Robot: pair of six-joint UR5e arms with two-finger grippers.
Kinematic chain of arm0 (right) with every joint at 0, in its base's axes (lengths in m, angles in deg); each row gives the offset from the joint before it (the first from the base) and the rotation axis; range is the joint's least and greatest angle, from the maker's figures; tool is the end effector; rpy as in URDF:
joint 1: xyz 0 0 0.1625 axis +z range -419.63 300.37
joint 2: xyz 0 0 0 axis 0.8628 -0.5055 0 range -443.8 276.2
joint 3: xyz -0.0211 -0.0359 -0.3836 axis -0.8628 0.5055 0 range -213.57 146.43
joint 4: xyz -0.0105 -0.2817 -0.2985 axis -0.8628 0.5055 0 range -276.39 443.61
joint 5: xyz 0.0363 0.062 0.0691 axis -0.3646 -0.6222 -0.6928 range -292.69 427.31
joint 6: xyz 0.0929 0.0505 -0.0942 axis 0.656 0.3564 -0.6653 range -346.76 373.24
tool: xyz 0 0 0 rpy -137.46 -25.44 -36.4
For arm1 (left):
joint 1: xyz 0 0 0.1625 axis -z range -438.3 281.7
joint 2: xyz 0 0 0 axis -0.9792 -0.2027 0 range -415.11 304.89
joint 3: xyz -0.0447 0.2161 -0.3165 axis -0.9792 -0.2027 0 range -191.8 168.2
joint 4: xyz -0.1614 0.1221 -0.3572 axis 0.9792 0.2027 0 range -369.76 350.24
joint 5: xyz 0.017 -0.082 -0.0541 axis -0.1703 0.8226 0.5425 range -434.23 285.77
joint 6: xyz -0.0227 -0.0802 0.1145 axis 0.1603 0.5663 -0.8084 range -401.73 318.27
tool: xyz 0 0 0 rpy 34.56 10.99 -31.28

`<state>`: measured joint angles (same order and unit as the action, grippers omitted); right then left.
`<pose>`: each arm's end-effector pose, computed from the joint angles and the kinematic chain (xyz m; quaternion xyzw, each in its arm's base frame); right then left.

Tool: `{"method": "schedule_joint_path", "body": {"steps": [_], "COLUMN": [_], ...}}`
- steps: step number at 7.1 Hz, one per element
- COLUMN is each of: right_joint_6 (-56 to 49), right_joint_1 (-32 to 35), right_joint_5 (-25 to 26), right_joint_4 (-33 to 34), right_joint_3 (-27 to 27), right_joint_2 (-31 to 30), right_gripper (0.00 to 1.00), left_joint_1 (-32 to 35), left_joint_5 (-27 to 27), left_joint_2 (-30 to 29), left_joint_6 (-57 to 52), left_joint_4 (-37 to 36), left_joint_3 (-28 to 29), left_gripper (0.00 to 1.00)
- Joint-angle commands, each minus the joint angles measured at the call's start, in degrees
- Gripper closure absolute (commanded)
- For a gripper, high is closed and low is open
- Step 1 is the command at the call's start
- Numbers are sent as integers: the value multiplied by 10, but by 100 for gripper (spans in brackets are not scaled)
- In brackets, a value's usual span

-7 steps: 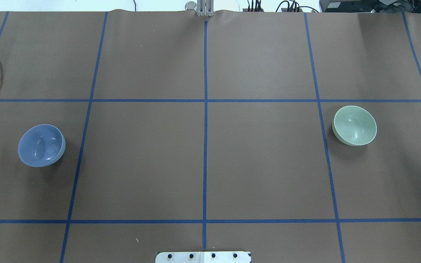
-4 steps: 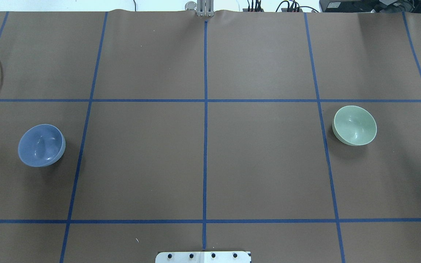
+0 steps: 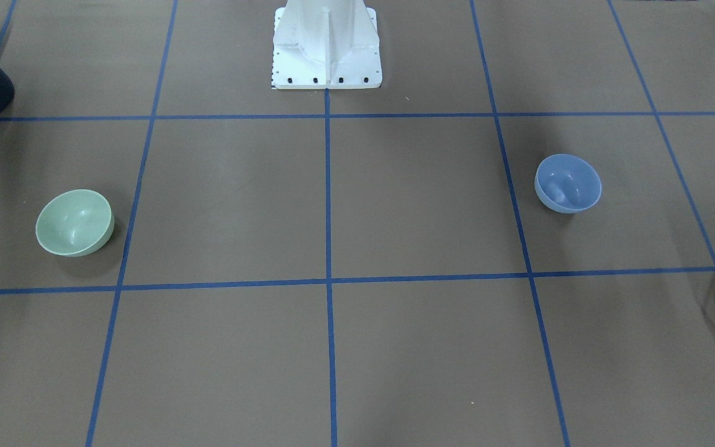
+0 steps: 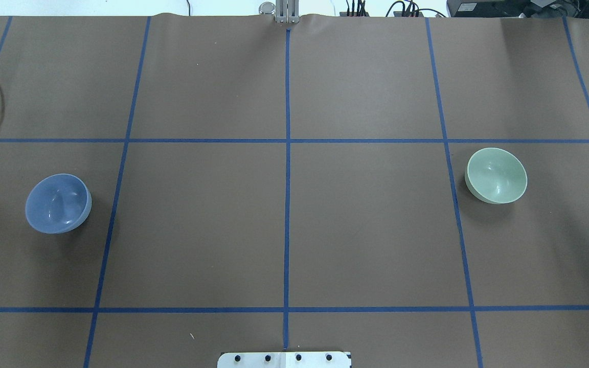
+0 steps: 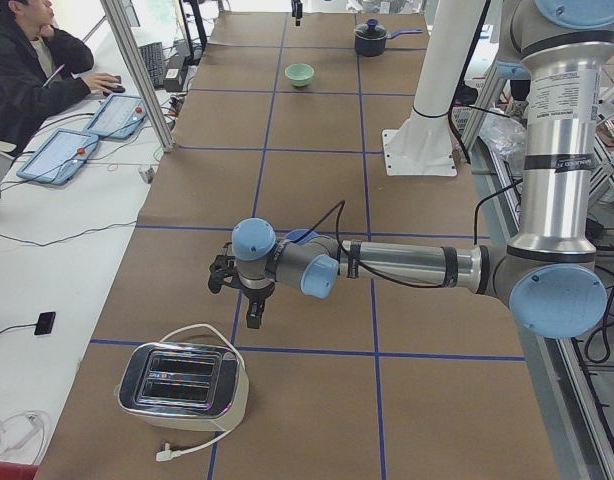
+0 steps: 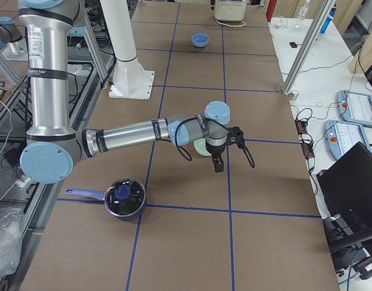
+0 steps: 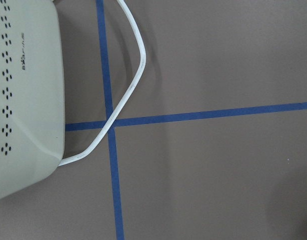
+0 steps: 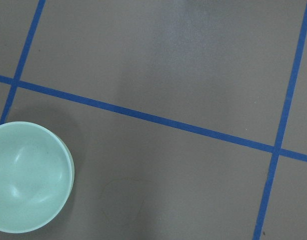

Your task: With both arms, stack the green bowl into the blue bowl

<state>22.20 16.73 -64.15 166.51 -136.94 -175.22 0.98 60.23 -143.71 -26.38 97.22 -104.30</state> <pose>-0.0793 -0.4945 0.5355 0.0835 -0.3726 -0.0962 0.9192 0.0604 -0.5024 0.6059 0.0575 0.3968 0.0225 0.9158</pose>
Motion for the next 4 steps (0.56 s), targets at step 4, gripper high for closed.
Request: {"method": "schedule_joint_path", "body": {"steps": [4], "right_joint_6": [0], "right_joint_1": [0], "right_joint_5": [10], "right_joint_4": [1], "right_joint_3": [7], "right_joint_2": [0], "right_gripper": [0], "left_joint_1": [-81], "left_joint_5": [-54], "left_joint_2": [-2], "left_joint_6": [84], "left_joint_4": [130], "left_joint_3": [60], "left_gripper": [2]}}
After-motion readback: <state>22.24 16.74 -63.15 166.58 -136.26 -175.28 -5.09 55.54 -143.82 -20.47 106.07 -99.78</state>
